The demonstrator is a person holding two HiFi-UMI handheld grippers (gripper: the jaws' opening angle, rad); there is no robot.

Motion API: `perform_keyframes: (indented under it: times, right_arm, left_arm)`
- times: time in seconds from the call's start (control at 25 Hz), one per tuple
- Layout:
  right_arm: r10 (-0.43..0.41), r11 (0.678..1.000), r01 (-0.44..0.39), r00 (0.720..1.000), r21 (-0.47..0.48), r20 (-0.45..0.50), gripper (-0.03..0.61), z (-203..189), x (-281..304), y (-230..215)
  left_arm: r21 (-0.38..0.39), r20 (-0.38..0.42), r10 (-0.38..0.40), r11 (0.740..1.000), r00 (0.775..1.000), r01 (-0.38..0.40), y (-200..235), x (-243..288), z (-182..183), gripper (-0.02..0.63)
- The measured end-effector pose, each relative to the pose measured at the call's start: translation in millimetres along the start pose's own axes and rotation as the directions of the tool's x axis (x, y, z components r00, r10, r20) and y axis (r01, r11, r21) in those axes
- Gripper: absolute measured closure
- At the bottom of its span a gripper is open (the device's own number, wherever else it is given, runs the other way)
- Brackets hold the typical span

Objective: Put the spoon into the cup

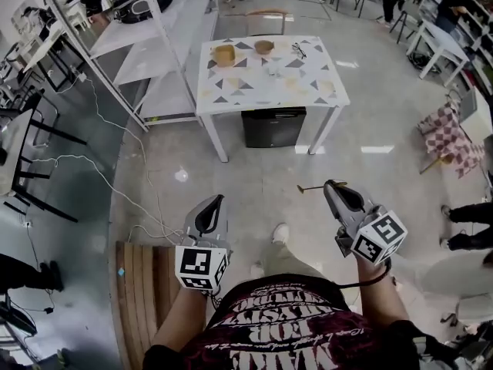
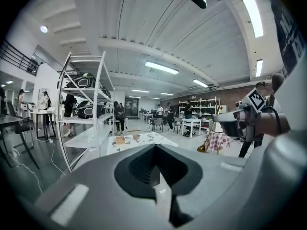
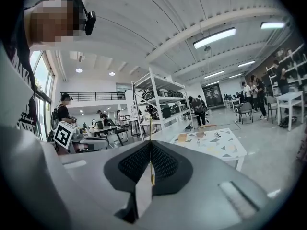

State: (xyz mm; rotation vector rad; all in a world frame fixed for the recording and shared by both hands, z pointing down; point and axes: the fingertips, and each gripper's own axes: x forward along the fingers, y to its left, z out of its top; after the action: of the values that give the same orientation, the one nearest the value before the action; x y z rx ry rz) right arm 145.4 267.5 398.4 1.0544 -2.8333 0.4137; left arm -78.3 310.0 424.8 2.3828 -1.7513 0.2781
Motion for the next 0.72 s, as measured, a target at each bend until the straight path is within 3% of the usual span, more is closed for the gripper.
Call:
perform_keyframes:
  times: [0.72]
  right_arm:
    - [-0.035, 0.998, 0.036, 0.999, 0.050, -0.031, 0.546, 10.5, 66.1, -95.2]
  left_arm:
    - [-0.052, -0.062, -0.021, 0.998, 0.998, 0.018, 29.6, 118.0, 6.0, 0.614]
